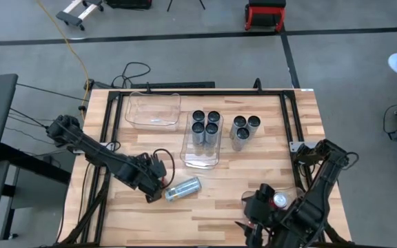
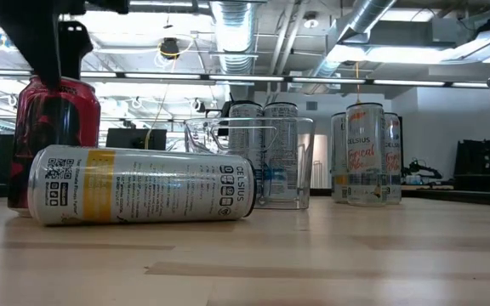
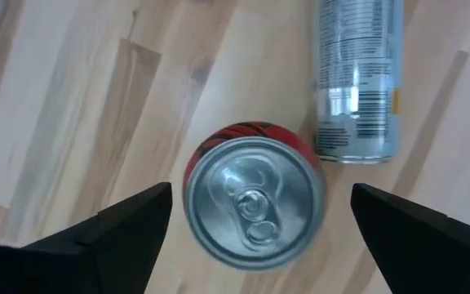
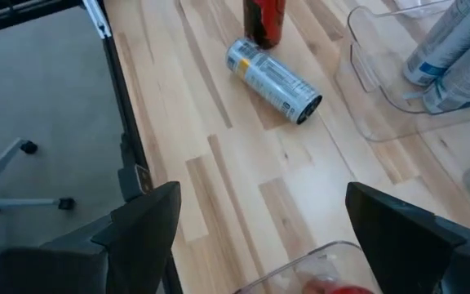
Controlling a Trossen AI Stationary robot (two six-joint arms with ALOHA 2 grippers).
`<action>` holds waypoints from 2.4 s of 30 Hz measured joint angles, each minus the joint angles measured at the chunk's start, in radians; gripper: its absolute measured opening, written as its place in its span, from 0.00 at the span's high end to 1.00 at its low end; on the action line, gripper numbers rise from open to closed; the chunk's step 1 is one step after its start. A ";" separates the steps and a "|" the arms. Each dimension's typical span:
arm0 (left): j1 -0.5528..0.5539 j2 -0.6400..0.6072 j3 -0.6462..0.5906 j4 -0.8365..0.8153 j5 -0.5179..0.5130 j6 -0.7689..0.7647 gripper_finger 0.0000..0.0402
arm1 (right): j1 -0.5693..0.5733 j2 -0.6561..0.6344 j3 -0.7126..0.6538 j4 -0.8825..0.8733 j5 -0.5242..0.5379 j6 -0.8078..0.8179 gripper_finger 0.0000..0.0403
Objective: Sort soda cans
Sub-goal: Put the red soda can into the bottom transparent bin
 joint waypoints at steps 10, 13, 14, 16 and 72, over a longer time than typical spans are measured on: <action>0.032 0.000 -0.117 0.102 0.003 0.028 0.10 | -0.005 0.000 0.000 0.041 0.000 0.004 0.09; 0.033 0.000 -0.126 0.116 0.002 0.031 0.19 | -0.007 0.000 0.000 0.049 0.000 0.004 0.09; 0.033 -0.001 -0.126 0.116 0.002 0.033 0.22 | -0.008 0.000 0.000 0.051 0.000 0.004 0.09; 0.038 -0.001 -0.125 0.114 0.003 0.039 0.26 | -0.014 0.000 0.000 0.052 0.000 0.004 0.10; 0.177 0.367 0.251 0.540 0.136 0.372 0.26 | -0.097 -0.006 0.000 -0.028 0.002 0.053 0.19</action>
